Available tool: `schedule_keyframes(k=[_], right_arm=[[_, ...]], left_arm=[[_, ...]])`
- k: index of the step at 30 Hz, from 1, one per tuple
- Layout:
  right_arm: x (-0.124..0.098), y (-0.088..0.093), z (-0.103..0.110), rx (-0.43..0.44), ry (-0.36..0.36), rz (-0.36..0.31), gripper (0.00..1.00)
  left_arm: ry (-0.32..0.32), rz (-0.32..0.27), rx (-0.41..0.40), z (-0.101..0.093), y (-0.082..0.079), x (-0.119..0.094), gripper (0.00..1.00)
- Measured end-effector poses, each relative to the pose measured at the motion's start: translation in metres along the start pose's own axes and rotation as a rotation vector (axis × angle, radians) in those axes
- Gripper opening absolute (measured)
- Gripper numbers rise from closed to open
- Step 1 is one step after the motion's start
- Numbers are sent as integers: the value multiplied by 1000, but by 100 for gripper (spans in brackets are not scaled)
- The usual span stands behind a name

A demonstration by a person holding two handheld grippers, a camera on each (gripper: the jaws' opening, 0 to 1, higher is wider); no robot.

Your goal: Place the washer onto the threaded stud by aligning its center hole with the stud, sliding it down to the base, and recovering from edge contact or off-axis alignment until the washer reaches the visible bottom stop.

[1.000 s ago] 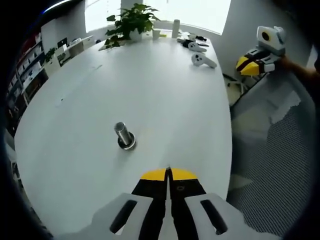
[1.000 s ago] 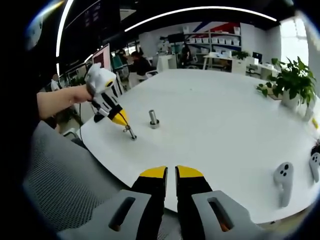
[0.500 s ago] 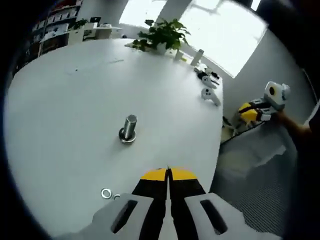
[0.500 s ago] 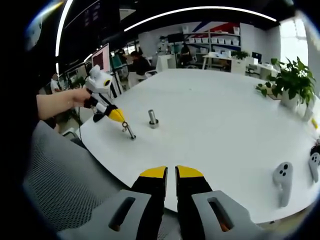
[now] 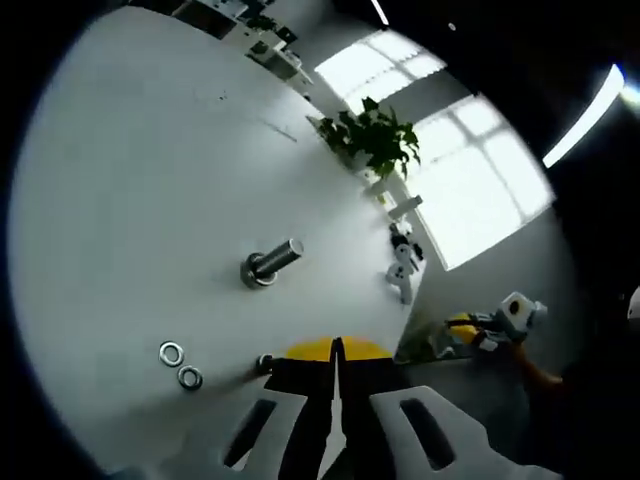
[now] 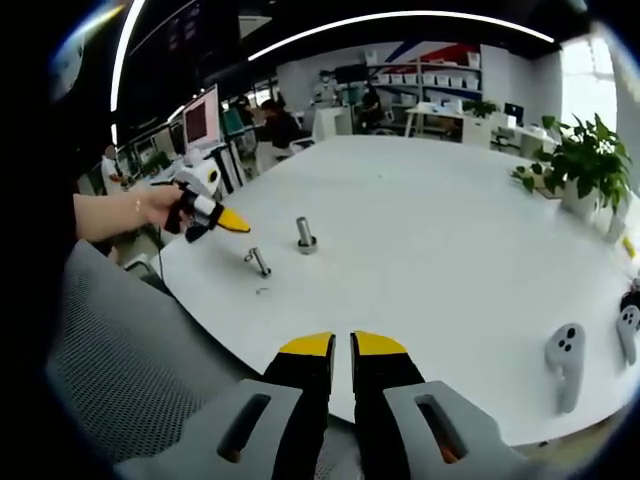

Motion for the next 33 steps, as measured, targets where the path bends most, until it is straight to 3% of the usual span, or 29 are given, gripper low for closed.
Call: schedule_keyframes(k=[5, 11, 33], right_arm=[[2, 1, 2, -10, -15, 31, 9], [2, 0, 3, -2, -9, 24, 9], [1, 1, 2, -6, -5, 26, 9]], left_arm=[[-5, 12, 3, 0, 8, 3, 0], [9, 7, -9, -2, 9, 2, 0], [-55, -77, -20, 12, -4, -31, 0]])
Point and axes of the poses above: the point that each gripper's makers call its tool centre point, and the gripper's own axes: x roughly forward along the fingers, z roughly to its left, y roughly out of its underside, the point moved 10 cm from there along -x, roughly backward along the fingers, and after that the axes turned 1 degree about y, right-handed, at the moved point
